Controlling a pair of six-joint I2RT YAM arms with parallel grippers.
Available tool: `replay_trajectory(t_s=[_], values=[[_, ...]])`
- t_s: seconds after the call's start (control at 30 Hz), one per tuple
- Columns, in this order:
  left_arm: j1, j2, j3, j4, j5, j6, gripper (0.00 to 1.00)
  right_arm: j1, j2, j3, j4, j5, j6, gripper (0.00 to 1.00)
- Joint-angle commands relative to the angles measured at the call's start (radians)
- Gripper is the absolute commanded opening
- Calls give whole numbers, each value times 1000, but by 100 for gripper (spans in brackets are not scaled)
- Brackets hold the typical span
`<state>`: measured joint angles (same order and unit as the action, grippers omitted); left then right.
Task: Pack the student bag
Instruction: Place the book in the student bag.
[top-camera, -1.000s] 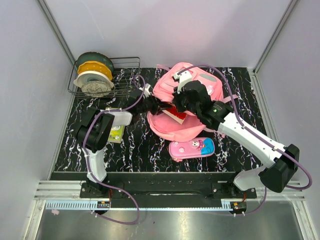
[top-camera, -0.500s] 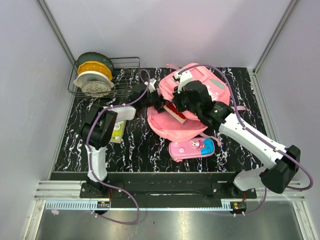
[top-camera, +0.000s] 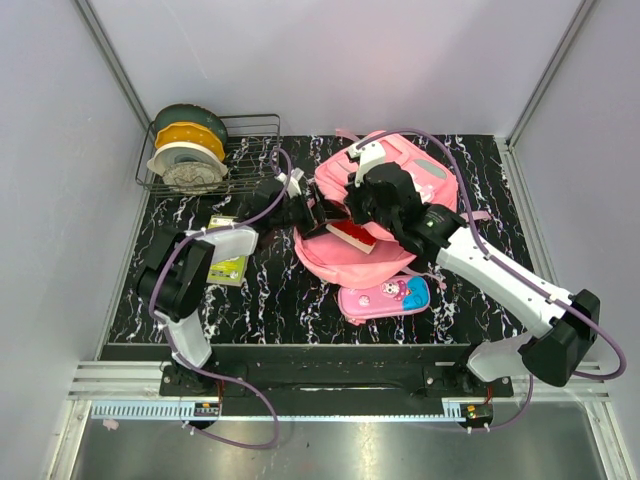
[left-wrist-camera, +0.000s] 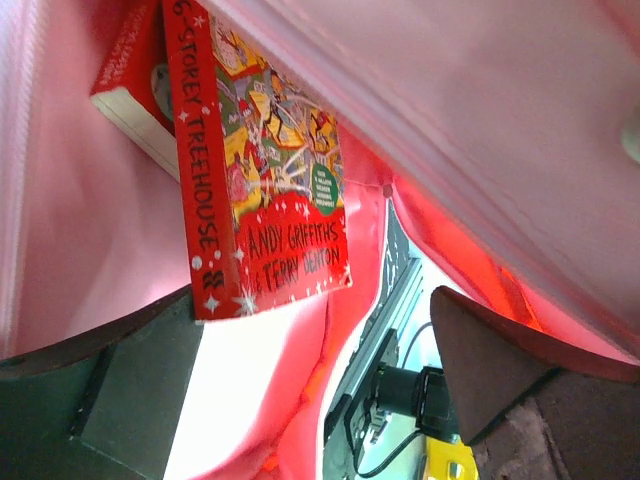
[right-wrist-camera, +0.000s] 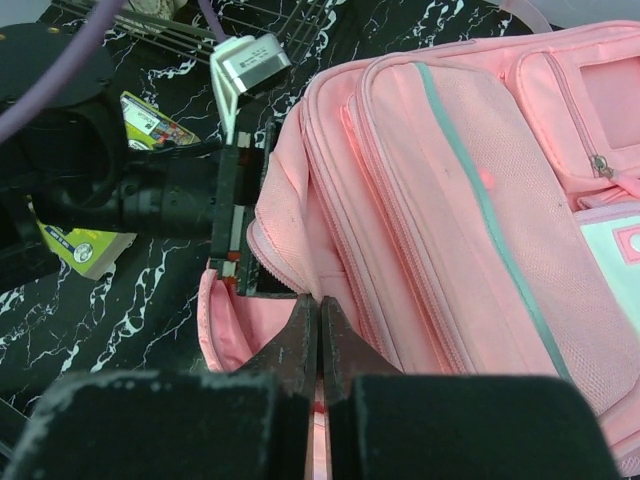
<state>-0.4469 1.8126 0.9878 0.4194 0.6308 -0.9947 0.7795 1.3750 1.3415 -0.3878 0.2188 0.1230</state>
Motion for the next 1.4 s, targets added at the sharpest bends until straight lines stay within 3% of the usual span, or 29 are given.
replay_trajectory(t_s=[0.0,0.2,0.27,0.37,0.47,0.67,0.83,0.93,1.37], values=[[-1,-127,-40,-22,-43,102,99,-3,1,58,72,21,17,0],[-3,-226,-92,-172,-115,202,90,-8,-1,70,73,14,15,0],[-12,-234,-89,-195,-138,223,80,-8,1,76,73,8,15,0],[-13,-225,-89,-211,-137,237,54,-8,2,82,75,1,17,0],[-27,-200,-84,-203,-131,235,43,-8,4,85,76,-2,18,0],[-64,-154,-71,-202,-174,225,40,-8,4,99,78,-18,21,0],[-67,-93,-52,-163,-204,191,27,-8,-10,99,87,-41,29,0],[-67,-70,-26,-153,-233,191,25,-8,-20,94,86,-58,23,0],[-67,116,182,-74,-289,179,22,-8,-57,76,73,-130,47,0]])
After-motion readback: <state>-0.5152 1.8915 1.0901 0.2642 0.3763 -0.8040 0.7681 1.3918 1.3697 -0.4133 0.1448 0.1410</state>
